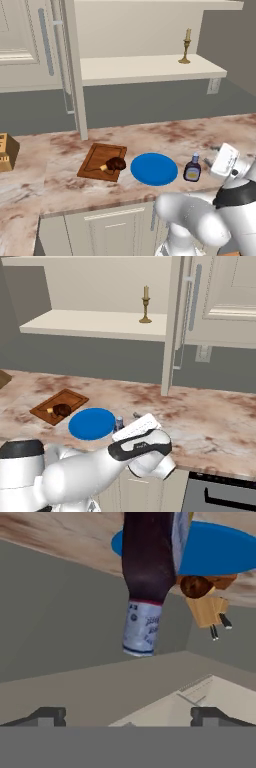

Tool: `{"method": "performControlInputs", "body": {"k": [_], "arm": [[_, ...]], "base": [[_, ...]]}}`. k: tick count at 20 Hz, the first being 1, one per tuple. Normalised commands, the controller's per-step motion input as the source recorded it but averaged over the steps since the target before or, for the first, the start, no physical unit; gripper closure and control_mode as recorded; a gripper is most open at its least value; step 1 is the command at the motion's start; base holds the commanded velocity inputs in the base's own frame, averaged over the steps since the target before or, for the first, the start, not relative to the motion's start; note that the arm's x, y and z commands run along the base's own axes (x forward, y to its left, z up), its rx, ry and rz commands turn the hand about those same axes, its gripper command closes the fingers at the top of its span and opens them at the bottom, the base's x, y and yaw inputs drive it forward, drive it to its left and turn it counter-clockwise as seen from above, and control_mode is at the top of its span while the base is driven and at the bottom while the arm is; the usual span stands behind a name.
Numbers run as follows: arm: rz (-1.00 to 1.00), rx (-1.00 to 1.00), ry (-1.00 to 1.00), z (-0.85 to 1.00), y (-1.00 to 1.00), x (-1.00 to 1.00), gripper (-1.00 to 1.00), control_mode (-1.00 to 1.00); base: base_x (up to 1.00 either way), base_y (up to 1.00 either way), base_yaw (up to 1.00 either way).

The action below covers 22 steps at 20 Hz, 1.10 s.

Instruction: Pick the steak from the plate and place it on the cutting board. Then pick the condiment bottle from the cabinet and place it next to the cutting board.

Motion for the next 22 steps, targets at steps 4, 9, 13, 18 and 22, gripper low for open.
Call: {"method": "performControlInputs", "body": {"k": [4,9,13,18,22], "arm": [[-0.03,0.0,-0.1,0.27,0.0,-0.61,-1.0,-1.0],[-0.02,-0.04,-0.16,0.33,0.0,-0.68,-1.0,-1.0],[-0.05,-0.16,-0.17,0.62,0.01,-0.67,-1.0,-1.0],[-0.11,-0.48,-0.21,0.46,0.11,-0.58,-1.0,-1.0],[-0.09,-0.64,-0.31,0.28,0.18,-0.58,-1.0,-1.0]], "base": [[0.0,0.0,0.0],[0.0,0.0,0.0],[0.0,0.0,0.0],[0.0,0.0,0.0],[0.0,0.0,0.0]]}}
